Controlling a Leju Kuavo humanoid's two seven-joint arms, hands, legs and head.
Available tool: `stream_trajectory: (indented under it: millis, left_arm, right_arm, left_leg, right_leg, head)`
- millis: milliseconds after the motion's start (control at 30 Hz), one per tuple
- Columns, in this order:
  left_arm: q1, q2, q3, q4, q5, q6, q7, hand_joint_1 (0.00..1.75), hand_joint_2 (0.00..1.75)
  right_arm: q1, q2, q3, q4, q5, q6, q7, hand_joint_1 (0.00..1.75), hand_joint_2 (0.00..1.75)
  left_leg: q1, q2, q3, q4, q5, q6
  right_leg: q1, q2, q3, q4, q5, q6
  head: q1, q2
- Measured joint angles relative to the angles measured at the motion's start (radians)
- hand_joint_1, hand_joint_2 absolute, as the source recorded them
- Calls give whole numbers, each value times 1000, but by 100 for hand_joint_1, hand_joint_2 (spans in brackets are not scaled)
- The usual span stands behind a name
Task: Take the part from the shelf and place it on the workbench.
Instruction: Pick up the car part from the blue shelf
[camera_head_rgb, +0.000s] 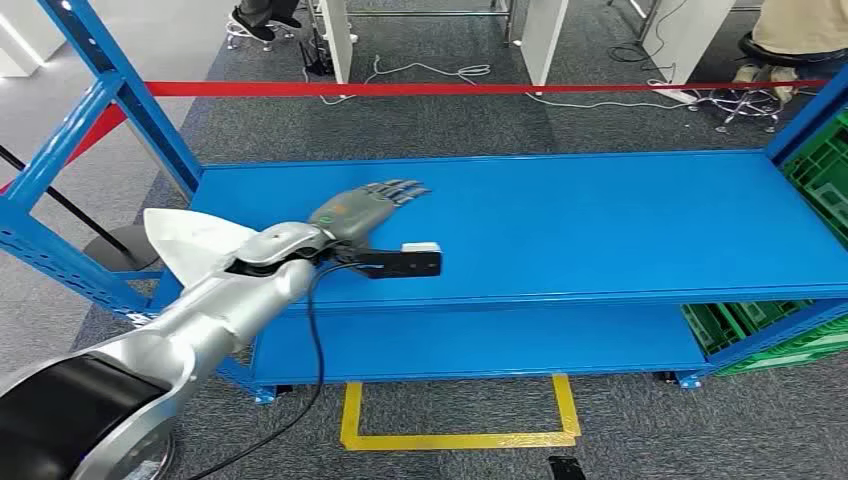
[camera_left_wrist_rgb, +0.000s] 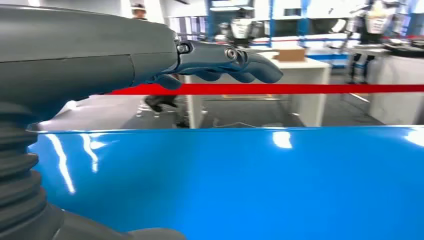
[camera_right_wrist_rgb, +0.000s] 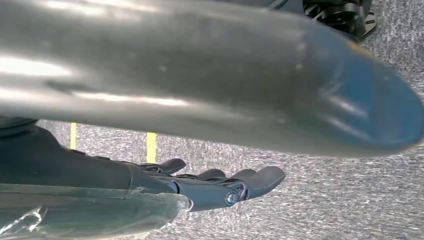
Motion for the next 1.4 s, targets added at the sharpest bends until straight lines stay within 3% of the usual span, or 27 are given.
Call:
stream_trajectory:
  millis: [133, 367, 500, 900, 967, 1033, 1100, 1400]
  left_arm:
    - [38, 47, -16, -30, 35, 37, 6, 0, 175]
    - [218, 189, -20, -58, 109, 220, 30, 0, 175]
    - [271, 243, -13, -62, 118, 287, 39, 0, 175]
    - [305, 281, 5, -73, 125, 317, 51, 0, 175]
    - [308, 281, 8, -75, 126, 319, 52, 31, 175]
    - [313, 281, 10, -77, 127, 322, 54, 118, 175]
    - [321, 280, 12, -77, 129, 328, 54, 175, 175]
    - [339, 275, 17, -77, 116, 354, 55, 175, 175]
  right_arm:
    - [-1, -2, -1, 0, -3, -1, -3, 0, 0]
    - [-5, -7, -4, 0, -5, -6, -3, 0, 0]
    - [-10, -11, -6, 0, -2, -9, 0, 0, 0]
    - [-28, -14, -8, 0, -2, -9, -1, 0, 0]
    - [-28, -14, -8, 0, -2, -9, -1, 0, 0]
    - [-27, -14, -9, 0, -2, -9, 0, 0, 0]
    - [-26, -14, -10, 0, -2, -9, 1, 0, 0]
    - [-17, -14, -12, 0, -3, -9, 4, 0, 0]
  left_leg:
    - [0, 0, 0, 0, 0, 0]
    - [0, 3, 3, 0, -3, 0]
    - [0, -2, 4, 0, -4, 1]
    - [0, -2, 21, -1, -9, 1]
    - [0, -2, 21, -1, -9, 1]
    - [0, -2, 22, -1, -9, 1]
    - [0, -2, 22, -1, -9, 1]
    - [-1, -2, 22, -1, -10, 1]
  right_leg:
    - [0, -1, 1, 0, -1, 2]
    - [0, 4, 2, 0, -3, 2]
    - [0, -2, 6, 0, -6, 2]
    - [0, -1, 21, -1, -9, 1]
    - [0, -1, 22, -1, -9, 1]
    - [0, -1, 22, -1, -9, 1]
    - [0, -1, 23, -1, -9, 2]
    - [0, -1, 23, -1, -10, 2]
  head:
    - [0, 0]
    - [0, 0]
    - [0, 0]
    - [0, 0]
    - [0, 0]
    - [0, 0]
    - [0, 0]
    - [0, 0]
